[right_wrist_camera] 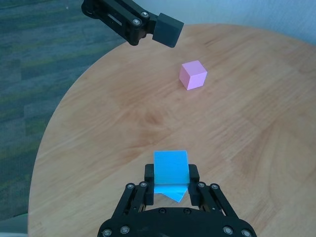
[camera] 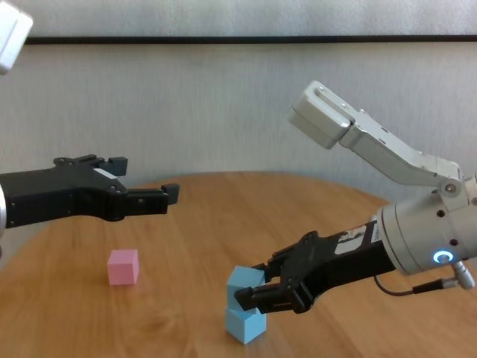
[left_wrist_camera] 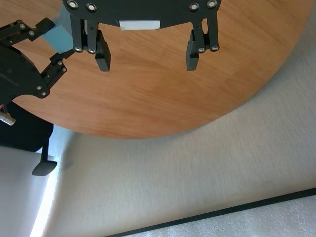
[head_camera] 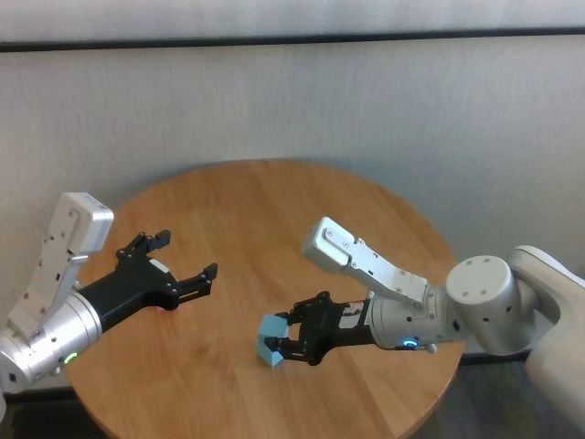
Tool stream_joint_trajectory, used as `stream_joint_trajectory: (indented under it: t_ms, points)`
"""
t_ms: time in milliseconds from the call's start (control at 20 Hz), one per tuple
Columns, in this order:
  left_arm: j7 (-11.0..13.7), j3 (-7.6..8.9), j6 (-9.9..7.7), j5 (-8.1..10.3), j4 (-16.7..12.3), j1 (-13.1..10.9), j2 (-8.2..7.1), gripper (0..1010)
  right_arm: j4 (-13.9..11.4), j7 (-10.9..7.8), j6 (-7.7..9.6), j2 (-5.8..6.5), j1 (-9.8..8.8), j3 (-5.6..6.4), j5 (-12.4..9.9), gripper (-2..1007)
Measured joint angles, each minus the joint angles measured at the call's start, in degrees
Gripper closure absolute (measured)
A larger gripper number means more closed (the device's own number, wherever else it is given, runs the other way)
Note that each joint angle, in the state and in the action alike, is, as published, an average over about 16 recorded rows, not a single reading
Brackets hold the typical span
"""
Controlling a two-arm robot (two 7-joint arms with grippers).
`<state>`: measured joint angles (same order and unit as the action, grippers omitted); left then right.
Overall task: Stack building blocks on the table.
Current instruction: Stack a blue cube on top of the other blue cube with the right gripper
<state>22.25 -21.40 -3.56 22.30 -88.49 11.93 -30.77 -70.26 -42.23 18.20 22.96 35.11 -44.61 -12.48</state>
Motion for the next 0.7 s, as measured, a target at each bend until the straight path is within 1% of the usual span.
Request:
stream_joint_trajectory:
  t_ms: [700]
  points:
    - [0.00,0.00,0.00,0.00,0.00,0.00,0.00,11,1.75,-0.49,-0.05,-0.72,0.96,-0.56,0.42,631]
